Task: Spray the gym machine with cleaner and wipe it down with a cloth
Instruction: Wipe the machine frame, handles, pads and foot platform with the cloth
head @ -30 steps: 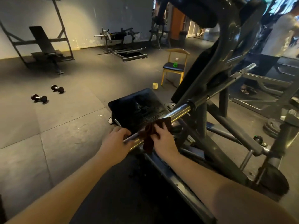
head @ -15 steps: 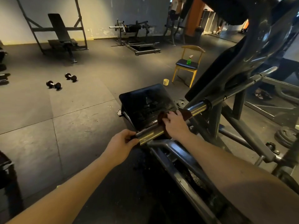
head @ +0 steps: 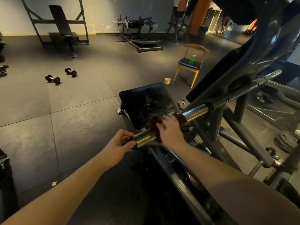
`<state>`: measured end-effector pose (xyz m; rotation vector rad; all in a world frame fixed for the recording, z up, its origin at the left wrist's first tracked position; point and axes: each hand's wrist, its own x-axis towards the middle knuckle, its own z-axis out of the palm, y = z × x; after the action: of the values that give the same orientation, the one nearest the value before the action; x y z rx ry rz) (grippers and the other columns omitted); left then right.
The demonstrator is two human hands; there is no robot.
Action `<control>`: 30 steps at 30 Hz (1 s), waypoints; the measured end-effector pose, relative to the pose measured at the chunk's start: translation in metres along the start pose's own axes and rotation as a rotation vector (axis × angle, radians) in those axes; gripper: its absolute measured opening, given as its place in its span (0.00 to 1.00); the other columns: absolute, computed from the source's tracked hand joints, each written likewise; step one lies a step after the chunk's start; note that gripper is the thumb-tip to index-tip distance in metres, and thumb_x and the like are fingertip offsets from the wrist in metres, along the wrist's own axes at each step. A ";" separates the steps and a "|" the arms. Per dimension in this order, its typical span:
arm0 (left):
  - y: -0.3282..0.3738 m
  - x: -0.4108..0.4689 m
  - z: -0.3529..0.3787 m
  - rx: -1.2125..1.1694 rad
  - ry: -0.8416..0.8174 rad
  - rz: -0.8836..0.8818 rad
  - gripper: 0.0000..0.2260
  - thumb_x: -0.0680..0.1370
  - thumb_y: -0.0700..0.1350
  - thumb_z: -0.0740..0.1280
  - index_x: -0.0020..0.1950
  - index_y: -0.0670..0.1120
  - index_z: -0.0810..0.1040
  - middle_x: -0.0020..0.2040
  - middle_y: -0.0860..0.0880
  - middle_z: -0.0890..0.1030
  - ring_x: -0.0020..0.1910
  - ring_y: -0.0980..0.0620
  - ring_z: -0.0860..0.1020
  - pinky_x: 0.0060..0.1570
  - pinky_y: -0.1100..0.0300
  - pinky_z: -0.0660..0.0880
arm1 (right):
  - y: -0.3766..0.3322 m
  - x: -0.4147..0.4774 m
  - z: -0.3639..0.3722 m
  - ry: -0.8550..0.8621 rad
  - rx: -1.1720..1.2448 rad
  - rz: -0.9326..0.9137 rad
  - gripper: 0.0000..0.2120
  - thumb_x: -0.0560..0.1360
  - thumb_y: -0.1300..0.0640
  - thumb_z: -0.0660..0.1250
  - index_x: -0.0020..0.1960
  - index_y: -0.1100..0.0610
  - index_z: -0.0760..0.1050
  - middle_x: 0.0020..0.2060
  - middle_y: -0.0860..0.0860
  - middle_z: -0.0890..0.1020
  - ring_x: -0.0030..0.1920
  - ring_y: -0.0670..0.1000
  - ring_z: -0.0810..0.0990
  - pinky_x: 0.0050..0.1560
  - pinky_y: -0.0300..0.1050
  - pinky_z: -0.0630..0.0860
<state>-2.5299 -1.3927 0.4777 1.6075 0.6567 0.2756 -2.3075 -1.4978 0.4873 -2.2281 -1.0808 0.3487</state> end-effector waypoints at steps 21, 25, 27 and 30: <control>0.001 0.002 -0.002 -0.026 -0.039 0.022 0.12 0.83 0.38 0.65 0.65 0.44 0.71 0.59 0.45 0.81 0.55 0.53 0.84 0.52 0.64 0.80 | -0.060 -0.040 0.035 0.349 0.952 0.570 0.30 0.83 0.53 0.65 0.81 0.37 0.59 0.74 0.51 0.70 0.71 0.58 0.73 0.69 0.57 0.73; 0.005 0.002 -0.004 0.024 -0.047 0.015 0.11 0.82 0.40 0.67 0.64 0.47 0.72 0.59 0.46 0.82 0.56 0.51 0.84 0.59 0.56 0.79 | -0.028 0.004 -0.007 0.458 0.852 0.636 0.25 0.83 0.55 0.65 0.78 0.42 0.67 0.70 0.51 0.75 0.69 0.58 0.75 0.68 0.57 0.73; 0.008 0.005 -0.005 0.083 -0.023 0.011 0.10 0.82 0.43 0.69 0.62 0.49 0.74 0.57 0.48 0.83 0.54 0.52 0.83 0.61 0.53 0.77 | -0.027 0.003 -0.006 0.442 0.796 0.607 0.24 0.84 0.55 0.64 0.78 0.43 0.68 0.69 0.51 0.76 0.70 0.58 0.75 0.68 0.57 0.73; 0.018 0.015 -0.004 0.228 0.003 0.064 0.07 0.82 0.48 0.69 0.59 0.51 0.76 0.55 0.51 0.82 0.50 0.57 0.82 0.52 0.61 0.76 | -0.041 -0.025 0.026 0.364 0.778 0.520 0.24 0.83 0.54 0.65 0.77 0.42 0.68 0.72 0.50 0.72 0.73 0.57 0.72 0.73 0.60 0.71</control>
<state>-2.5152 -1.3811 0.4929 1.8483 0.6582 0.2569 -2.3607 -1.4869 0.4925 -1.7161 -0.1022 0.4580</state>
